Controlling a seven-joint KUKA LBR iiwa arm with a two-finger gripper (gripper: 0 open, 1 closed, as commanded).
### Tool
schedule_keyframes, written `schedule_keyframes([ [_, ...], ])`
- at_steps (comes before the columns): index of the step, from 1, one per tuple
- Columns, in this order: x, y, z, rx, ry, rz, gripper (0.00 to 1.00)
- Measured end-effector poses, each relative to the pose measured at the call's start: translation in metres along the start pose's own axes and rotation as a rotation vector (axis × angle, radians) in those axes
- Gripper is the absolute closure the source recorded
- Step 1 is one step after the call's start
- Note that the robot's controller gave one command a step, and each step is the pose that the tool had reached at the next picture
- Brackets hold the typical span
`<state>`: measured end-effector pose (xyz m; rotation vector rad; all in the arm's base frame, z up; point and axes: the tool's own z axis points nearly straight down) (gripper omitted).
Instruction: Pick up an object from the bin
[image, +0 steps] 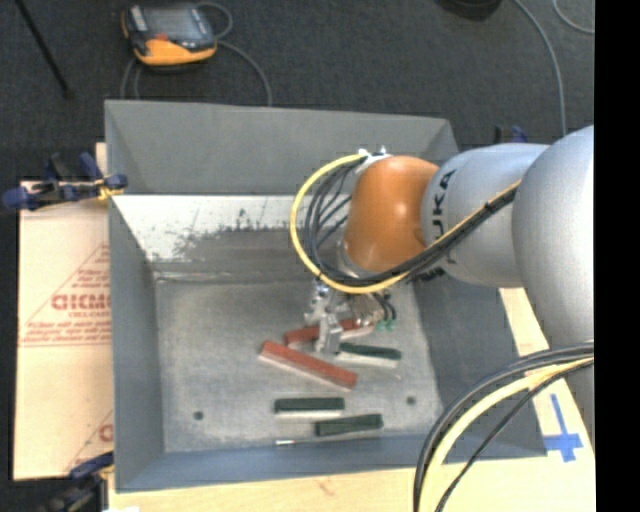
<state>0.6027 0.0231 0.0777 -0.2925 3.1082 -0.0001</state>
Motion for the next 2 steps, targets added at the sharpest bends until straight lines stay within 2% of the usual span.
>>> schedule_keyframes([
  [1, 0.000, 0.000, 0.000, 0.000, 0.000, 0.000, 1.00],
  [2, 0.001, 0.006, -0.169, 0.000, 0.009, -0.056, 1.00],
])
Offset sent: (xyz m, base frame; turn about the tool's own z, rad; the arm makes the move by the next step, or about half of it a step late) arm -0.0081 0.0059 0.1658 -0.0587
